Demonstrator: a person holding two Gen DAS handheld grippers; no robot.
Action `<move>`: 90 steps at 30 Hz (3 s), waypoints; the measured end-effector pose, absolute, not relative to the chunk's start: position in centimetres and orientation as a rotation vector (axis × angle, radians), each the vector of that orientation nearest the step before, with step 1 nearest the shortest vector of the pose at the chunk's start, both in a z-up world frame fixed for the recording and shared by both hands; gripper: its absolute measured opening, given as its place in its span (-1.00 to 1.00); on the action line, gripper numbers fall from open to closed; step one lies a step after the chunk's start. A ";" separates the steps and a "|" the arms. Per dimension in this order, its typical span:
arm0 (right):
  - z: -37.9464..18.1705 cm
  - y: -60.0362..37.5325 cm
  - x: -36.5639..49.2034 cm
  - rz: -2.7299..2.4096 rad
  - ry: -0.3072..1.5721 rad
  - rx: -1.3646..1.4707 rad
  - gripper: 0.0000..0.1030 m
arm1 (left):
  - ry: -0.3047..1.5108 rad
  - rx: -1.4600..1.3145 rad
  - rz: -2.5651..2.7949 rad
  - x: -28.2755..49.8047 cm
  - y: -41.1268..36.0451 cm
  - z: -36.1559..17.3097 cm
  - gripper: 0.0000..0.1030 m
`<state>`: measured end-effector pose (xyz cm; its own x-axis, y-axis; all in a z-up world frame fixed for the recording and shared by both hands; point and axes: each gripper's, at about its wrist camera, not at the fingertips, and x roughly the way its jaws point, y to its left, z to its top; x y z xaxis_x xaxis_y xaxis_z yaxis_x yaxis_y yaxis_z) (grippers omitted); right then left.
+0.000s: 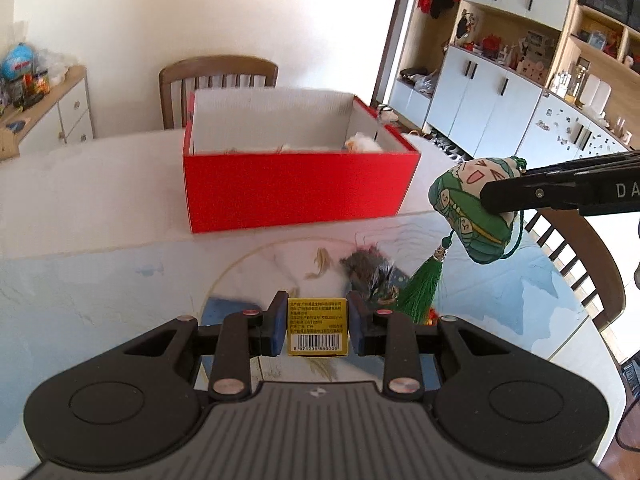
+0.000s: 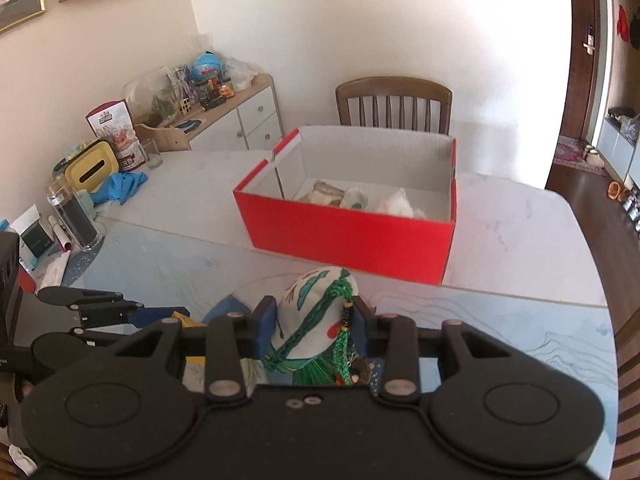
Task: Organize objects
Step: 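Carry the yellow carton with the left tool while the right carries the sachet into the box, then open the left tool to drop the carton while the right releases the sachet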
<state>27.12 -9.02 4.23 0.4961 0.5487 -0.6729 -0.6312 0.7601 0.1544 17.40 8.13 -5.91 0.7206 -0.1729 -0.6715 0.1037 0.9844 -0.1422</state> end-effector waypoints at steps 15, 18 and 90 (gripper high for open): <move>10.4 -7.0 30.5 0.734 0.651 -0.196 -0.28 | 0.634 -0.009 -0.203 22.7 9.8 2.0 -0.42; 11.5 -6.2 31.9 0.721 0.633 -0.192 -0.28 | 0.618 0.001 -0.203 24.5 10.2 3.1 -0.42; -1.1 2.2 44.7 0.555 0.853 -0.255 0.20 | 0.942 0.010 -0.125 51.1 12.5 -9.2 -0.13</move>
